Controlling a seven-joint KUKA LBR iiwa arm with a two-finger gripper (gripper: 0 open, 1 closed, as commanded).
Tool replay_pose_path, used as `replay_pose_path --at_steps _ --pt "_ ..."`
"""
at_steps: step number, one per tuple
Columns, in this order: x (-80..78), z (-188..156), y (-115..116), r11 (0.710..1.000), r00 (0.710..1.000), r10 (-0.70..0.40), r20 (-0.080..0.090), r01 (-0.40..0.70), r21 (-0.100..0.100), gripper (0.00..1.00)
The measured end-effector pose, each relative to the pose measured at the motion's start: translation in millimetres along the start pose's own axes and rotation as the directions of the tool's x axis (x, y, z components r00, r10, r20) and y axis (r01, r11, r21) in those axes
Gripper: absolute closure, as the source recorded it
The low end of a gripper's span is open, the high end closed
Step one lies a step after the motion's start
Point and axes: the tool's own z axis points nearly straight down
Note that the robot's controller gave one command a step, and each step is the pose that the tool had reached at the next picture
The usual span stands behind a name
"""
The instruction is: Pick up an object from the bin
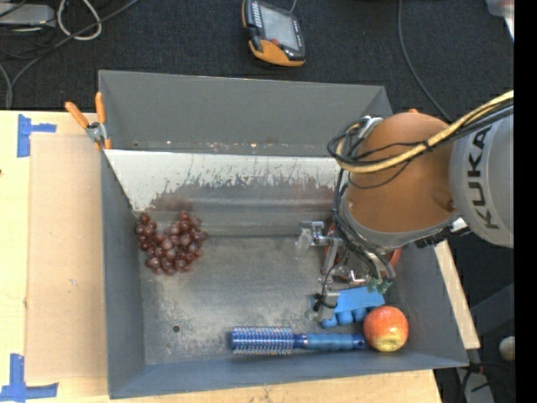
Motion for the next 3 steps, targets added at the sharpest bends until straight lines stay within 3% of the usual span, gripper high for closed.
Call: replay_pose_path --at_steps 1,2,3 --pt "0.0 0 0 1.000 1.000 0.000 0.000 0.000 0.000 0.00" --pt "13.6 86 7 0.993 0.993 -0.121 0.000 0.121 0.000 0.00" --pt "5.5 102 13 0.992 0.992 -0.129 -0.006 0.129 0.000 0.00"
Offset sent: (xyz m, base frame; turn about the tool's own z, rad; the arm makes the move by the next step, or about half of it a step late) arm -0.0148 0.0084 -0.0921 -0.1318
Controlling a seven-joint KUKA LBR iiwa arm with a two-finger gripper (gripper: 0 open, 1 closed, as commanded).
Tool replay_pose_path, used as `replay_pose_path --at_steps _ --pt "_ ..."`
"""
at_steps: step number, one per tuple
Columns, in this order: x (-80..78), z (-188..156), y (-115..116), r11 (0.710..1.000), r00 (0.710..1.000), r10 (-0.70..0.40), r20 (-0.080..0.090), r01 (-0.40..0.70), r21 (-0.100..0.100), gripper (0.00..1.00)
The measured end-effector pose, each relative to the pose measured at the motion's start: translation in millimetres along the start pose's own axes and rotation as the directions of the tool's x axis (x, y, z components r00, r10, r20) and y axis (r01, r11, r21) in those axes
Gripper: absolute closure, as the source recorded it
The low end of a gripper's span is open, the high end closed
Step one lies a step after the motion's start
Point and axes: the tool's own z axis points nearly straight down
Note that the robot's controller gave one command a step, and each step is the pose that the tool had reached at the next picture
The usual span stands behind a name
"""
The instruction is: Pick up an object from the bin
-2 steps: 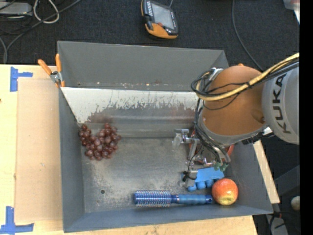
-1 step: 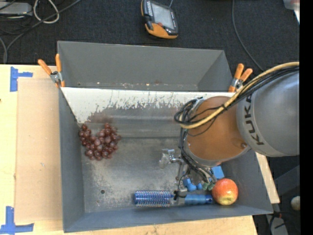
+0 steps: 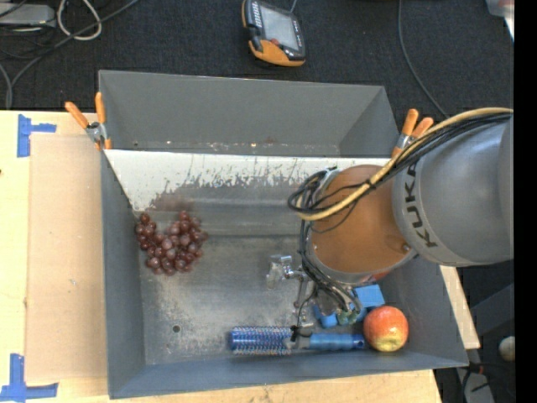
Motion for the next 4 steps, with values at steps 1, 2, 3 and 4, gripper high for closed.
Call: replay_pose_path --at_steps 1,2,3,4 --pt "5.3 -51 14 0.969 0.969 -0.246 0.001 0.246 0.000 0.00" --pt "-13.6 54 36 1.000 1.000 0.003 0.000 -0.003 -0.002 0.00" --pt "7.0 54 44 0.984 0.984 -0.177 0.010 0.177 0.001 1.00" --pt "7.2 54 43 0.984 0.984 -0.176 0.010 0.176 0.001 1.00"
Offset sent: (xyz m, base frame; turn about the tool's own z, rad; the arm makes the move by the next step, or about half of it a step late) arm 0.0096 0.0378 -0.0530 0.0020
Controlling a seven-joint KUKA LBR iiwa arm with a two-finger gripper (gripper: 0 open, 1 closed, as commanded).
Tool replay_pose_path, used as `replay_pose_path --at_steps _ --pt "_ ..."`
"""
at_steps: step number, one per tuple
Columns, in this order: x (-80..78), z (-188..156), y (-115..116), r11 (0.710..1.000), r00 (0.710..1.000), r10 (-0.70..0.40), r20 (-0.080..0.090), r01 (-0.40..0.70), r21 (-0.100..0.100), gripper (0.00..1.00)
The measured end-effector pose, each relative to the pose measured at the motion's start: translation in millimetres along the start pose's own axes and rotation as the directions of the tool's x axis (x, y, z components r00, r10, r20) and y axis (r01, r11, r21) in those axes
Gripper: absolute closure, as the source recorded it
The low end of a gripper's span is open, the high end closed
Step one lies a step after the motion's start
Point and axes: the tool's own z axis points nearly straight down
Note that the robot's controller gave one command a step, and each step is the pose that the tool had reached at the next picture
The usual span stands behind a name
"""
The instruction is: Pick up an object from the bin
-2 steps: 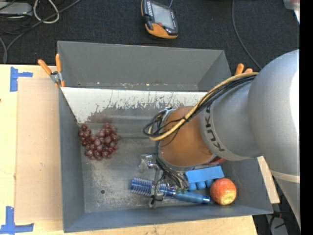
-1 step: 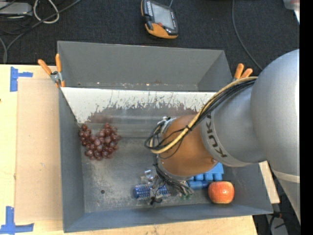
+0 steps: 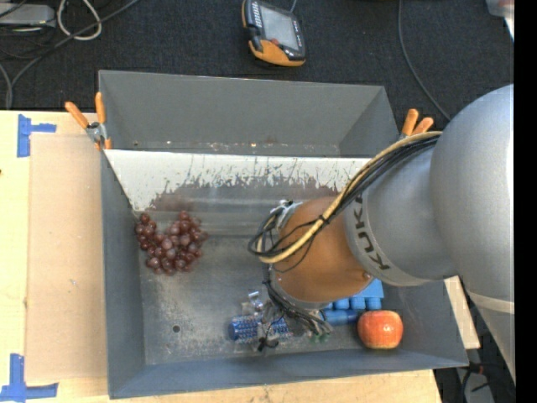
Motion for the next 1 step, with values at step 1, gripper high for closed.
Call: replay_pose_path --at_steps 1 --pt "10.4 -106.6 -3.4 1.000 1.000 -0.011 -0.007 0.011 -0.001 1.00"
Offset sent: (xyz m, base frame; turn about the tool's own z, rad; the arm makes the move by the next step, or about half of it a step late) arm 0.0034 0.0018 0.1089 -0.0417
